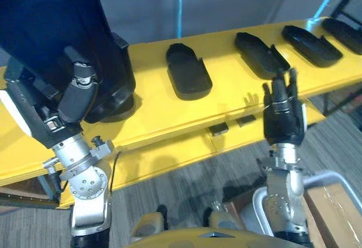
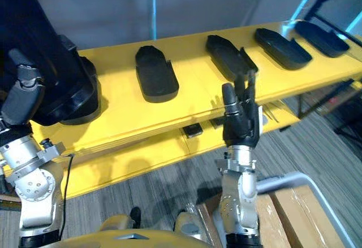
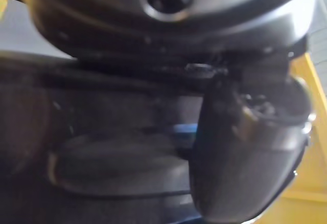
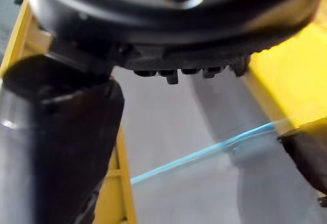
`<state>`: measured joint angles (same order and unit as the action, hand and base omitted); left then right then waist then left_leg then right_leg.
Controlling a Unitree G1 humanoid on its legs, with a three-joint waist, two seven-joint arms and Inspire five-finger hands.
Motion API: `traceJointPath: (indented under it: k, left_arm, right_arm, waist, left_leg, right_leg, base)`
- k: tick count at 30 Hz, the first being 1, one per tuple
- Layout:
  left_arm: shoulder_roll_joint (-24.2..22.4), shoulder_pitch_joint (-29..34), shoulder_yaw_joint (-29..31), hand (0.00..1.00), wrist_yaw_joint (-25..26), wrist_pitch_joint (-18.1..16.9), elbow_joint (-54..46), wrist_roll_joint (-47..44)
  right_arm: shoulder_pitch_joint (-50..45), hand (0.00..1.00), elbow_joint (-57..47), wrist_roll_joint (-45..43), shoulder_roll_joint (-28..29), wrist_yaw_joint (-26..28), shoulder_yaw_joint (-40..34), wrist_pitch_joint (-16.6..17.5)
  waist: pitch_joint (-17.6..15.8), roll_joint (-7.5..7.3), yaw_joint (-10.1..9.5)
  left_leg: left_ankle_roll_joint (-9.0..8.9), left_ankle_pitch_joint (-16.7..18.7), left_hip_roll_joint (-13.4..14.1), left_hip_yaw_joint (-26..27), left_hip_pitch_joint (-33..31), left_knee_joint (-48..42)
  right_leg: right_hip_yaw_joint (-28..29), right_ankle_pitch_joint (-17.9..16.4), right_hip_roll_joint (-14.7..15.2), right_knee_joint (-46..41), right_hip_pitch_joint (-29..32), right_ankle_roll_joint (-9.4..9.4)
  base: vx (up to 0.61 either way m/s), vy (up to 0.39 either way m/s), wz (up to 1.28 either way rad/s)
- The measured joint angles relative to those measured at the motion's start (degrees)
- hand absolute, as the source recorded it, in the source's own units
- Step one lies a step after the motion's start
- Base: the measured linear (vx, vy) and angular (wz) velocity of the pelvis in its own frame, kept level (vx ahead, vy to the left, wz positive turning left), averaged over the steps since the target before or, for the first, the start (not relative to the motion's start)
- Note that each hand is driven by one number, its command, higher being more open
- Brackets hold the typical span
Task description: Walk over and take three plastic housings, then place them on the shelf
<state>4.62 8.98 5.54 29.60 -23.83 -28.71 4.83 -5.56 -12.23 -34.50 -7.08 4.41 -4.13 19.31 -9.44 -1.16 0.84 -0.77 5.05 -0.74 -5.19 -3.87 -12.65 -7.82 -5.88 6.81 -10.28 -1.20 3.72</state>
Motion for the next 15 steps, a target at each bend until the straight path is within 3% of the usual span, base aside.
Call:
traceJointPath:
  k: [4,7,9,15]
  left_arm:
    - [-0.2,0.6,-1.2,0.00,-1.9,0.0,0.0,0.0]
    - [-0.2,0.5,-1.2,0.00,-5.7,-1.9,0.0,-2.0]
    - [-0.3,0.6,-1.0,0.00,-6.8,-3.8,-0.2,-3.9]
    - [-0.8,0.6,-0.7,0.00,-7.2,-3.7,-2.3,-5.1]
  right_arm:
    - [1.4,1.00,0.0,0.1,-0.2,-0.1,0.0,-1.8]
    - [1.3,1.00,0.0,0.5,0.2,-2.2,-2.5,-3.4]
    - [1.2,1.00,0.0,0.6,0.7,-3.1,-4.1,-3.9]
    - [-2.4,1.00,-3.0,2.6,3.2,-2.5,-4.6,-3.9]
  waist:
    - [0.5,0.71,-0.61]
    - [0.6,1.00,-0.22]
    - [0.6,1.04,-0.72]
    - [0.7,1.36,-0.10]
  left_leg:
    - [-1.06,-0.8,1.3,1.0,-0.1,1.8]
    - [0.17,-2.0,2.2,8.5,-2.7,1.1]
    - [0.31,-2.5,1.7,8.3,-2.6,1.1]
    - [0.21,-4.3,0.8,8.8,-0.7,6.4]
  right_leg:
    - [-3.5,0.1,-1.0,2.5,-2.4,-0.29]
    - [-7.4,-0.3,-0.7,2.8,-2.7,-0.96]
    - [-7.4,-1.1,-0.5,2.1,-2.9,-2.03]
    - [-7.4,-2.1,0.5,1.4,-3.2,-1.89]
  base:
    - [0.07,-0.097,0.50]
    - [0.01,-0.018,0.76]
    - [0.00,0.028,0.37]
    - [-0.06,0.015,0.15]
